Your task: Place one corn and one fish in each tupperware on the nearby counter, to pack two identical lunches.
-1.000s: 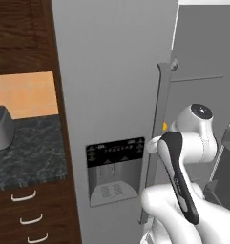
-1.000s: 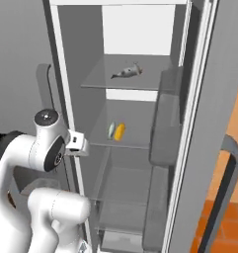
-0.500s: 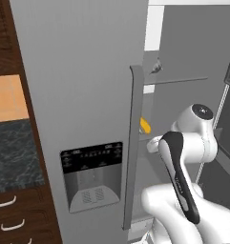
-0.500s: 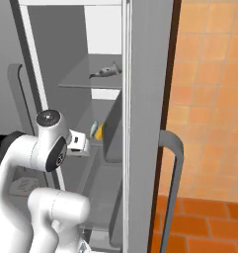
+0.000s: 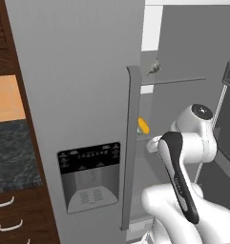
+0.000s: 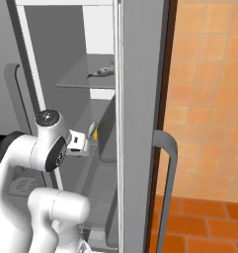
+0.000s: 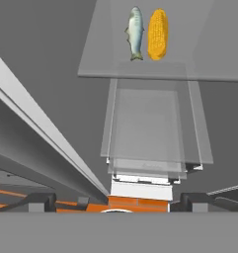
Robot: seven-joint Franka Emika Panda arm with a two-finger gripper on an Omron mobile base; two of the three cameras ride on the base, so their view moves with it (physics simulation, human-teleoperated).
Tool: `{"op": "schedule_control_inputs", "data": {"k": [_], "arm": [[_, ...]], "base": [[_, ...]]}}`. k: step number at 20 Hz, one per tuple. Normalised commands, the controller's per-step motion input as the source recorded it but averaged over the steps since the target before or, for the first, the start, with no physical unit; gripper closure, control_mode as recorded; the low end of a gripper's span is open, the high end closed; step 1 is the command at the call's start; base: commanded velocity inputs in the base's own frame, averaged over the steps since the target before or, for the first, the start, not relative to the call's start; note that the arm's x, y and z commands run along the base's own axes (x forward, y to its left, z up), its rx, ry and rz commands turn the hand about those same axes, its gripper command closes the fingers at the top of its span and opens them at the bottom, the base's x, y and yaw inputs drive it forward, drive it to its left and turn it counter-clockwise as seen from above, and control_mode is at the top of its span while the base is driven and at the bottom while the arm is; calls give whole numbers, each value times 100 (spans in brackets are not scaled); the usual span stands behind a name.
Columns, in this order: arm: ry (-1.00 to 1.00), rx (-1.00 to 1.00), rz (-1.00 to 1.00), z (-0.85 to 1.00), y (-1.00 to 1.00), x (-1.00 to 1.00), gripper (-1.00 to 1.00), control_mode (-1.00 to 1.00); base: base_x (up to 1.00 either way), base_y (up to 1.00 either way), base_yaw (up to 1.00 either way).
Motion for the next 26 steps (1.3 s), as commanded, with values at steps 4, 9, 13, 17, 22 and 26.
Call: {"op": "schedule_control_inputs", "data": {"k": [4,9,13,17,22,26], "arm": [[0,0,0,0,0,0,-100,100],[0,0,0,0,0,0,-100,100],[0,0,0,0,0,0,-100,100],[-1,0,0,11,0,0,-100,-100],[-31,0,0,69,0,0,-100,-100],[-36,0,-5,93,3,3,-100,-100]], "base": [[5,-21,-1],[0,-33,-1],[3,-6,0],[0,0,0],[0,0,0],[0,0,0]]}}
